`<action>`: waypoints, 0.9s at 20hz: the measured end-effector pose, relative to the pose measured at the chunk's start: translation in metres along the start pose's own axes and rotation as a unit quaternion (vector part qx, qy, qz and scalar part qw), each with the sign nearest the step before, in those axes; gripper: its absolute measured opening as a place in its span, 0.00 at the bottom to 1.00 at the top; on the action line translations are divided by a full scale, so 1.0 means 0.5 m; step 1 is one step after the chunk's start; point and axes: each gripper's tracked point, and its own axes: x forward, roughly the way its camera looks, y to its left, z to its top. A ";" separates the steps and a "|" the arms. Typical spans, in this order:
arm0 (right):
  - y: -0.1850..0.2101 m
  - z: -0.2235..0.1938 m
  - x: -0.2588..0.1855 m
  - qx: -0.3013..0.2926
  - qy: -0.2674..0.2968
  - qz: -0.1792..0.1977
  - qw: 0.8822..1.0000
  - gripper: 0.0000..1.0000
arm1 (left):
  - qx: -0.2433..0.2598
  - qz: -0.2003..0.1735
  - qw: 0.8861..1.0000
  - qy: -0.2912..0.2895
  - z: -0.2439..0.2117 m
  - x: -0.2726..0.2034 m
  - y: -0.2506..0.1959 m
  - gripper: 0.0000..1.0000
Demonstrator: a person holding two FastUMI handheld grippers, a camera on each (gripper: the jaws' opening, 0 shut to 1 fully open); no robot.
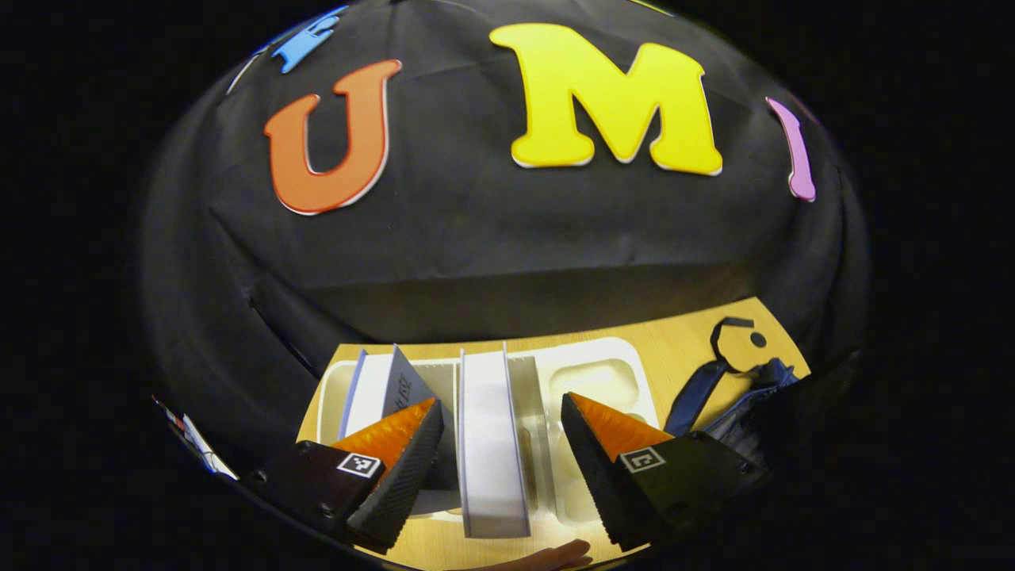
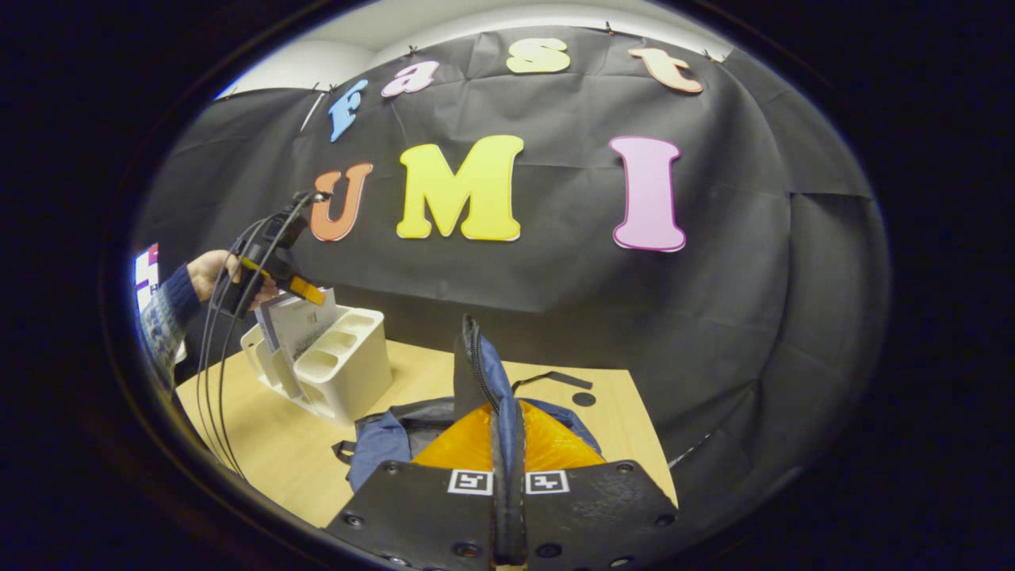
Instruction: Open the schoolbag, grab two books from the bookshelf and put them into the schoolbag.
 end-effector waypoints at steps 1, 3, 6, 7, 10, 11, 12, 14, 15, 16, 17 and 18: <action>0.000 -0.002 -0.003 0.000 -0.002 0.000 1.000 0.00 | 0.005 -0.001 0.999 0.034 -0.025 0.012 -0.010 0.89; 0.000 -0.007 -0.003 -0.001 -0.004 0.002 1.000 0.00 | 0.012 0.008 0.997 0.076 -0.054 0.034 -0.009 0.83; -0.001 -0.015 -0.003 0.004 -0.003 0.004 1.000 0.00 | 0.015 0.006 0.994 0.113 -0.075 0.050 -0.016 0.68; -0.003 -0.018 -0.001 0.006 -0.003 0.005 1.000 0.00 | 0.017 0.008 0.993 0.120 -0.078 0.050 -0.013 0.60; -0.004 -0.025 0.002 0.005 -0.003 0.006 1.000 0.00 | 0.015 0.002 0.992 0.126 -0.081 0.043 -0.016 0.48; -0.004 -0.026 -0.001 0.007 -0.003 0.007 1.000 0.00 | 0.012 0.003 0.991 0.131 -0.087 0.040 -0.015 0.52; -0.005 -0.025 -0.001 0.009 -0.003 0.006 1.000 0.01 | 0.007 0.004 0.991 0.133 -0.090 0.035 -0.013 0.51; -0.005 -0.035 -0.001 0.012 -0.001 0.006 1.000 0.01 | -0.001 0.002 0.992 0.129 -0.091 0.020 -0.013 0.48; -0.007 -0.036 -0.002 0.014 0.000 0.005 1.000 0.00 | -0.007 0.000 0.992 0.129 -0.097 0.010 -0.009 0.47; -0.007 -0.037 -0.003 0.016 0.000 0.006 1.000 0.00 | -0.016 -0.001 0.991 0.131 -0.101 -0.002 -0.008 0.47; -0.005 -0.040 -0.003 0.018 0.000 0.006 1.000 0.00 | -0.022 -0.003 0.991 0.129 -0.105 -0.012 -0.004 0.51; -0.005 -0.041 -0.003 0.021 0.001 0.006 1.000 0.00 | -0.030 -0.004 0.992 0.125 -0.108 -0.027 -0.002 0.47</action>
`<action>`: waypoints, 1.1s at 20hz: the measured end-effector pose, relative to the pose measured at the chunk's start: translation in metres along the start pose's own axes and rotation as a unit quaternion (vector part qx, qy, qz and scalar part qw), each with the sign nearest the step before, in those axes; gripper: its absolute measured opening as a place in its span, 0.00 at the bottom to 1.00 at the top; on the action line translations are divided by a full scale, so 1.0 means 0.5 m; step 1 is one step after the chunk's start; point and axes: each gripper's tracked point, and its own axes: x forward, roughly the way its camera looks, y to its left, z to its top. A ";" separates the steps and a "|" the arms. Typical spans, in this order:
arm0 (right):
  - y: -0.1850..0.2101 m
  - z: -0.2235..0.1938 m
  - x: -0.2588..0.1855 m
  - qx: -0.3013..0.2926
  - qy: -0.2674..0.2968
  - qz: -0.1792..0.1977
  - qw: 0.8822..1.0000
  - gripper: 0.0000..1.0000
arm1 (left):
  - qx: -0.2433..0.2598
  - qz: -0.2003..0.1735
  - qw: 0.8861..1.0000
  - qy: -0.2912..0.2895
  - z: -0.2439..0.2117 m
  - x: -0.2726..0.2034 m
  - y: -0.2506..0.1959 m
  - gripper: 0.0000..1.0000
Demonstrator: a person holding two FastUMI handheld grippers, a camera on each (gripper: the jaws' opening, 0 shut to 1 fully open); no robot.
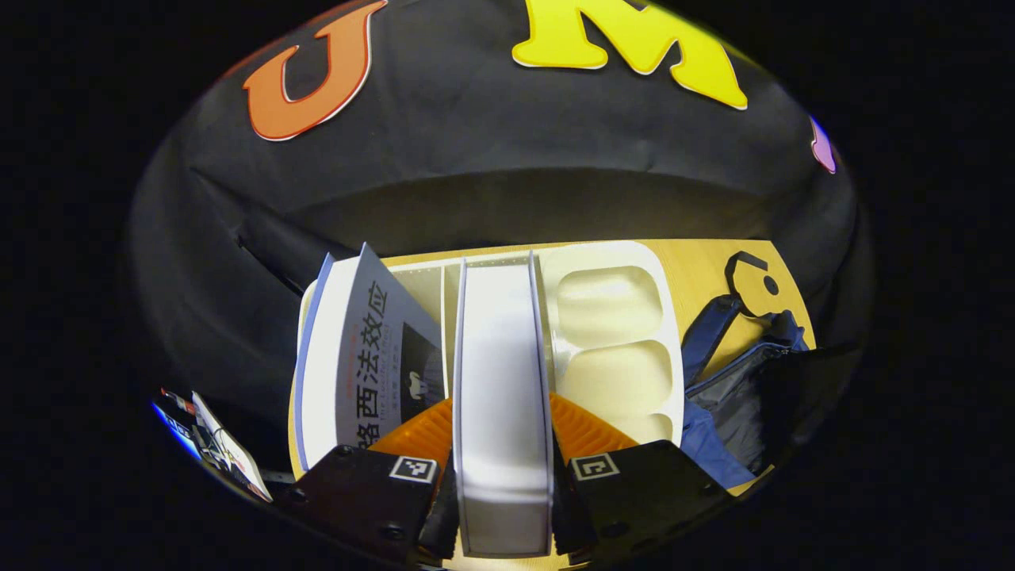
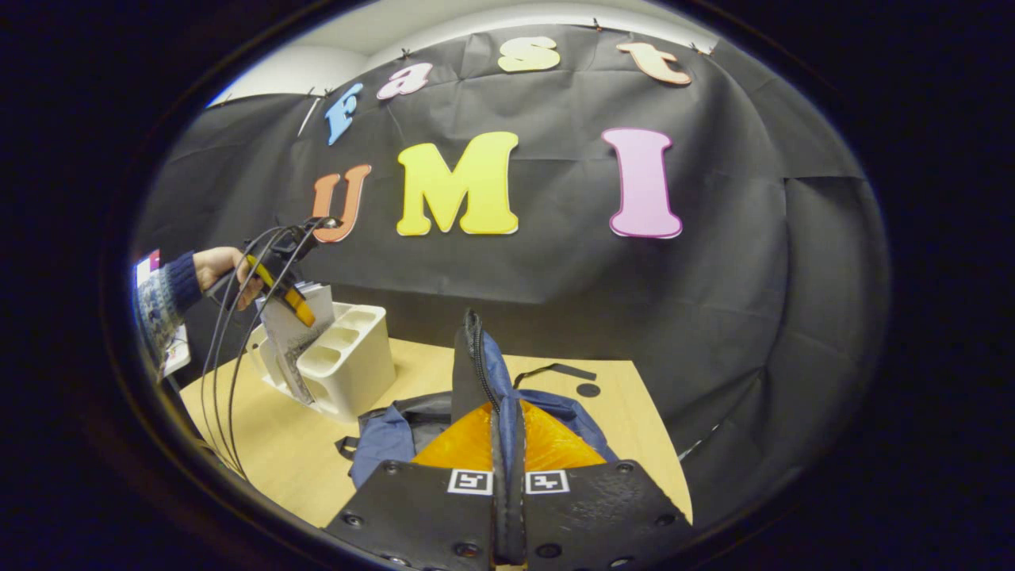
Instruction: Open the schoolbag, grab two books from the bookshelf and put them into the schoolbag.
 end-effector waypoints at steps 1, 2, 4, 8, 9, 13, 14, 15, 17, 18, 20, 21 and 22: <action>0.001 -0.003 0.000 0.002 0.001 -0.001 1.000 0.01 | -0.006 -0.001 1.000 -0.008 -0.004 -0.018 0.007 0.51; 0.000 -0.004 0.002 0.002 0.002 -0.001 1.000 0.00 | -0.016 -0.001 1.000 -0.023 -0.006 -0.036 0.013 0.47; 0.005 -0.009 0.005 0.006 0.003 0.001 1.000 0.00 | -0.046 -0.006 0.998 -0.040 -0.026 -0.069 0.024 0.47; 0.014 -0.014 0.014 0.013 0.007 0.006 1.000 0.00 | -0.088 -0.028 0.995 -0.046 -0.085 -0.123 0.043 0.47; 0.016 -0.019 0.016 0.012 0.010 0.006 1.000 0.01 | -0.094 -0.037 0.994 -0.047 -0.100 -0.134 0.047 0.47; 0.032 -0.032 0.031 0.015 0.020 0.010 1.000 0.00 | -0.116 -0.072 0.989 -0.057 -0.169 -0.182 0.055 0.47; 0.036 -0.039 0.036 0.014 0.024 0.010 1.000 0.00 | -0.124 -0.078 0.987 -0.059 -0.185 -0.192 0.058 0.47; 0.038 -0.042 0.040 0.012 0.028 0.008 1.000 0.00 | -0.136 -0.085 0.985 -0.062 -0.209 -0.204 0.062 0.47; 0.047 -0.044 0.043 0.006 0.031 0.007 0.999 0.00 | -0.160 -0.098 0.980 -0.072 -0.245 -0.221 0.068 0.47; 0.051 -0.044 0.042 0.004 0.031 0.006 0.999 0.00 | -0.176 -0.106 0.976 -0.078 -0.262 -0.228 0.072 0.47; 0.062 -0.039 0.042 0.007 0.031 0.006 0.999 0.00 | -0.213 -0.122 0.966 -0.085 -0.294 -0.248 0.077 0.47; 0.066 -0.034 0.042 0.007 0.031 0.006 0.999 0.00 | -0.228 -0.134 0.960 -0.095 -0.304 -0.261 0.076 0.47; 0.068 -0.030 0.042 0.006 0.030 0.004 1.000 0.01 | -0.240 -0.146 0.953 -0.111 -0.308 -0.273 0.074 0.47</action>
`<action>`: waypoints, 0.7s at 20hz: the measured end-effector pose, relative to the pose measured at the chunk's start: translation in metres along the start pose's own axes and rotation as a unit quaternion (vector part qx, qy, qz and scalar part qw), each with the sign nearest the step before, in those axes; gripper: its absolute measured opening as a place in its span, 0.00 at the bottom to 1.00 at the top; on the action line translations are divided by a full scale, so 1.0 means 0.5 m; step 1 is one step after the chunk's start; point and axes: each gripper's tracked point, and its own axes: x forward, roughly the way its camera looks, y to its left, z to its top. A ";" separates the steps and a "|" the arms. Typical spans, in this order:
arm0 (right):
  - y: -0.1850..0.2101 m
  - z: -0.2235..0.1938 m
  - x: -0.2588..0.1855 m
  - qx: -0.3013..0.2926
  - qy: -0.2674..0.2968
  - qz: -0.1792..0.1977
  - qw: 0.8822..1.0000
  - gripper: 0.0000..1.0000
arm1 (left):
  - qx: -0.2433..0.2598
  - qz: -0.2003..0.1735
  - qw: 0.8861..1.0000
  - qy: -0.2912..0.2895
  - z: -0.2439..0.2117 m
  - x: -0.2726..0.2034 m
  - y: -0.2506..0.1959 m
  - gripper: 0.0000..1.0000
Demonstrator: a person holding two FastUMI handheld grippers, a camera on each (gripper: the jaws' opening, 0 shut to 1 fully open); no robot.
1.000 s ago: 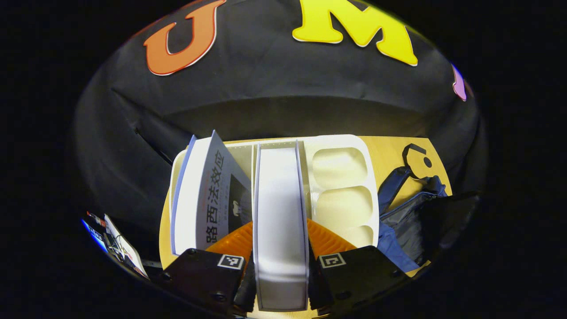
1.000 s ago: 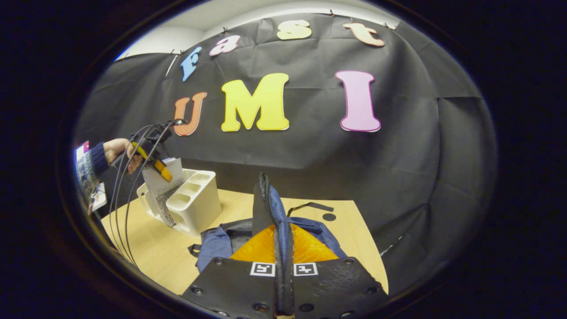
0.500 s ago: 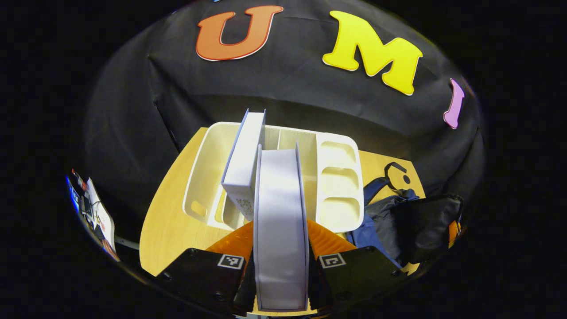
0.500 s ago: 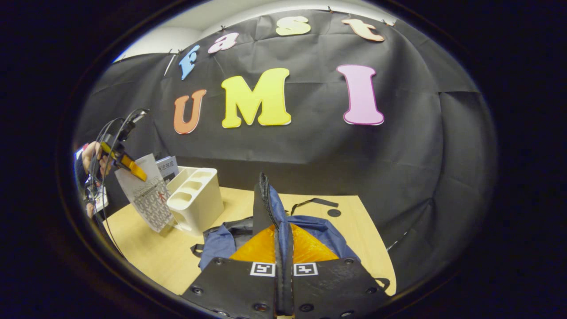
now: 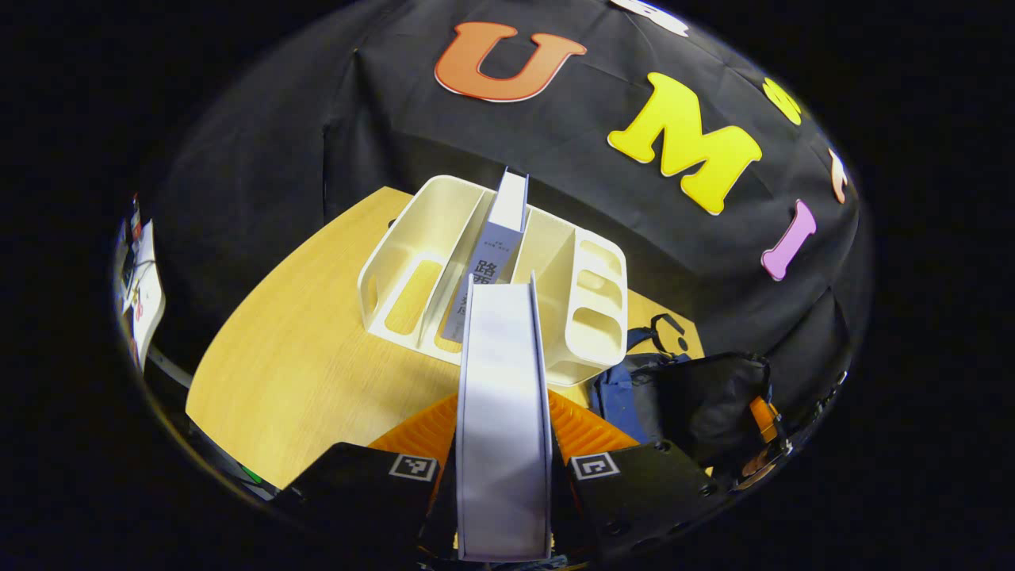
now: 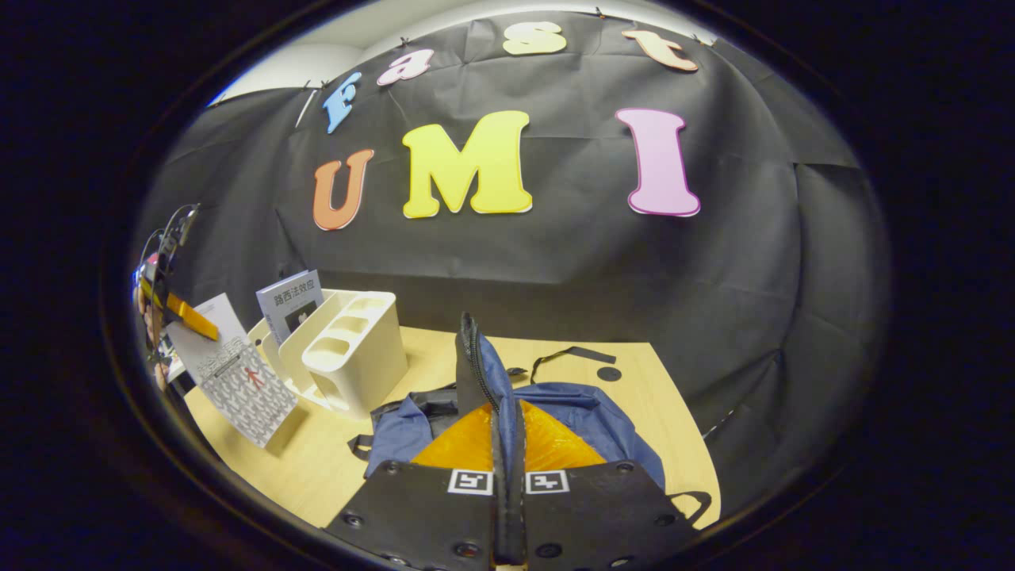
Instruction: Open the schoolbag, grab two books from the bookshelf and put them into the schoolbag.
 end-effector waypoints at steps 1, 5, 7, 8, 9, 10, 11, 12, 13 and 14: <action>0.003 0.001 0.000 0.000 0.000 -0.001 1.000 0.00 | -0.011 -0.009 1.000 -0.002 -0.015 -0.013 0.002 0.47; 0.015 0.004 0.003 -0.002 0.003 -0.004 1.000 0.00 | -0.042 -0.035 0.998 -0.011 -0.047 -0.031 0.011 0.47; 0.018 0.009 0.003 -0.002 0.002 -0.006 1.000 0.00 | -0.069 -0.057 0.996 -0.010 -0.063 -0.029 -0.001 0.43; 0.019 0.010 0.003 -0.002 0.001 -0.007 1.000 0.00 | -0.083 -0.074 0.994 -0.010 -0.072 -0.031 -0.013 0.47; 0.018 0.013 0.004 0.000 0.001 -0.009 1.000 0.00 | -0.097 -0.090 0.991 -0.012 -0.079 -0.032 -0.025 0.47; 0.014 0.018 0.005 0.005 0.001 -0.015 1.000 0.00 | -0.112 -0.105 0.988 -0.024 -0.077 -0.031 -0.039 0.47; 0.011 0.020 0.005 0.010 0.002 -0.019 1.000 0.00 | -0.125 -0.118 0.984 -0.037 -0.076 -0.025 -0.053 0.43; 0.010 0.021 0.004 0.011 0.001 -0.022 1.000 0.00 | -0.140 -0.131 0.980 -0.048 -0.078 -0.018 -0.070 0.47; 0.006 0.024 0.003 0.010 0.001 -0.024 1.000 0.00 | -0.152 -0.144 0.977 -0.050 -0.083 -0.004 -0.090 0.47; 0.002 0.030 0.002 0.009 0.000 -0.025 1.000 0.00 | -0.157 -0.155 0.974 -0.044 -0.093 0.009 -0.110 0.47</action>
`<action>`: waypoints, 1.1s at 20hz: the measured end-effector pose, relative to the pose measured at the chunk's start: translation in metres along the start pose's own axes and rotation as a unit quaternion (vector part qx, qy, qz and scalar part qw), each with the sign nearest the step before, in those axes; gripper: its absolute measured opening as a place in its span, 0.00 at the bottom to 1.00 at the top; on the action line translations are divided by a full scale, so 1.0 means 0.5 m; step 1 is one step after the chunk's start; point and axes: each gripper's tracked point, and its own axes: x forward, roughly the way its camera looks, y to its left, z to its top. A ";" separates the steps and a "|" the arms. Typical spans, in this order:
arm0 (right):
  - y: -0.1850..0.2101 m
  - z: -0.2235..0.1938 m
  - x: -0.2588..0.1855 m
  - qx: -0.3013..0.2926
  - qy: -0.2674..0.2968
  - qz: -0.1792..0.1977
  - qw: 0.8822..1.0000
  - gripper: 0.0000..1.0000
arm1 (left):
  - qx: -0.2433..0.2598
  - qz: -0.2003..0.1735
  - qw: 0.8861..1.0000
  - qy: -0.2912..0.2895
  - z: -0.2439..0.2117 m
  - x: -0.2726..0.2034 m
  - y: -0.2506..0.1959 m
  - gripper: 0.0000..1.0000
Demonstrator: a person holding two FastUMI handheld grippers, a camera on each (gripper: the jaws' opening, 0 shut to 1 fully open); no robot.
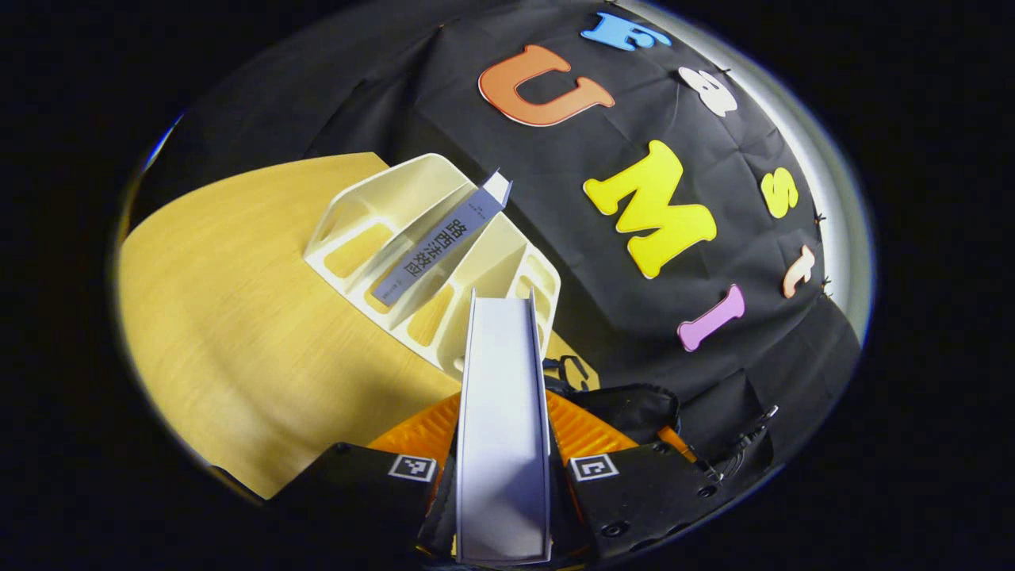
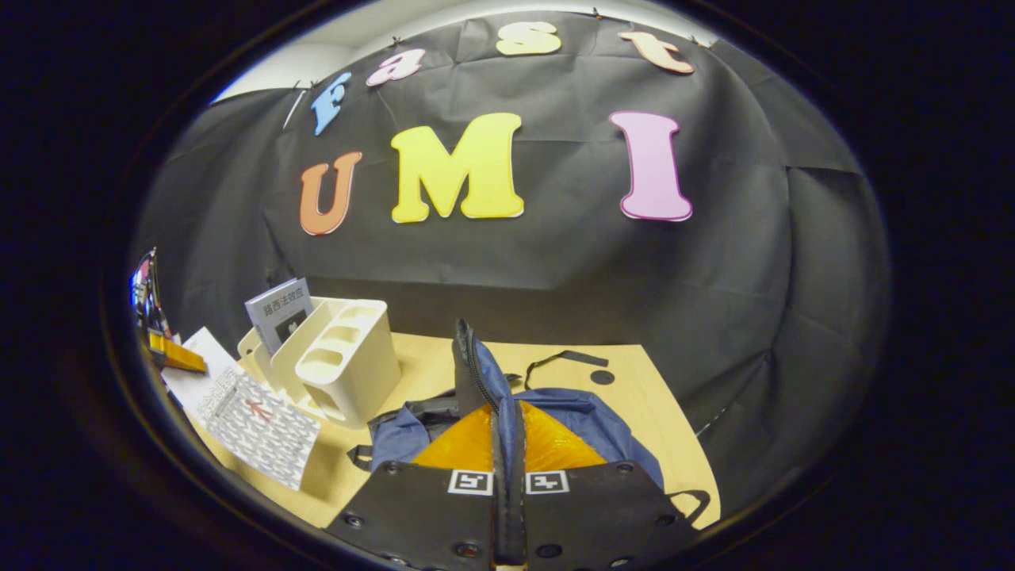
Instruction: Open the schoolbag, grab two books from the bookshelf and put them into the schoolbag.
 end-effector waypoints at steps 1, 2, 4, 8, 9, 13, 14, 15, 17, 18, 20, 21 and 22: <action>-0.003 0.004 -0.002 0.001 -0.002 -0.002 1.000 0.00 | 0.002 -0.008 1.000 0.009 -0.022 0.020 -0.011 0.47; -0.006 0.007 -0.005 0.001 -0.003 -0.003 1.000 0.00 | 0.006 -0.014 1.000 0.020 -0.042 0.039 -0.021 0.47; -0.013 0.017 -0.005 0.004 -0.011 -0.008 1.000 0.00 | -0.003 -0.035 0.999 0.035 -0.080 0.081 -0.047 0.52; -0.015 0.017 -0.004 -0.001 -0.013 -0.002 1.000 0.00 | -0.045 -0.078 0.994 0.059 -0.136 0.160 -0.108 0.47; -0.015 0.017 -0.005 0.001 -0.013 0.000 1.000 0.00 | -0.052 -0.083 0.993 0.061 -0.146 0.186 -0.119 0.47; -0.016 0.024 -0.004 0.018 -0.017 0.005 1.000 0.00 | -0.082 -0.095 0.990 0.068 -0.184 0.277 -0.163 0.47; -0.014 0.026 -0.006 0.022 -0.018 0.010 1.000 0.00 | -0.086 -0.101 0.989 0.070 -0.196 0.299 -0.175 0.52; -0.015 0.025 -0.005 0.026 -0.019 0.013 0.999 0.00 | -0.089 -0.104 0.988 0.073 -0.210 0.322 -0.190 0.47; -0.020 0.031 -0.007 0.027 -0.027 0.014 0.999 0.00 | -0.080 -0.082 0.990 0.083 -0.243 0.366 -0.194 0.47; -0.023 0.035 -0.008 0.026 -0.031 0.013 0.999 0.00 | -0.077 -0.069 0.991 0.089 -0.261 0.383 -0.191 0.48; -0.022 0.041 -0.008 0.027 -0.037 0.019 0.999 0.00 | -0.083 -0.059 0.990 0.099 -0.289 0.412 -0.191 0.47; -0.024 0.042 -0.011 0.028 -0.038 0.022 0.999 0.00 | -0.088 -0.058 0.990 0.098 -0.296 0.426 -0.198 0.47; -0.024 0.047 -0.013 0.027 -0.041 0.027 0.998 0.00 | -0.095 -0.062 0.989 0.095 -0.300 0.438 -0.205 0.47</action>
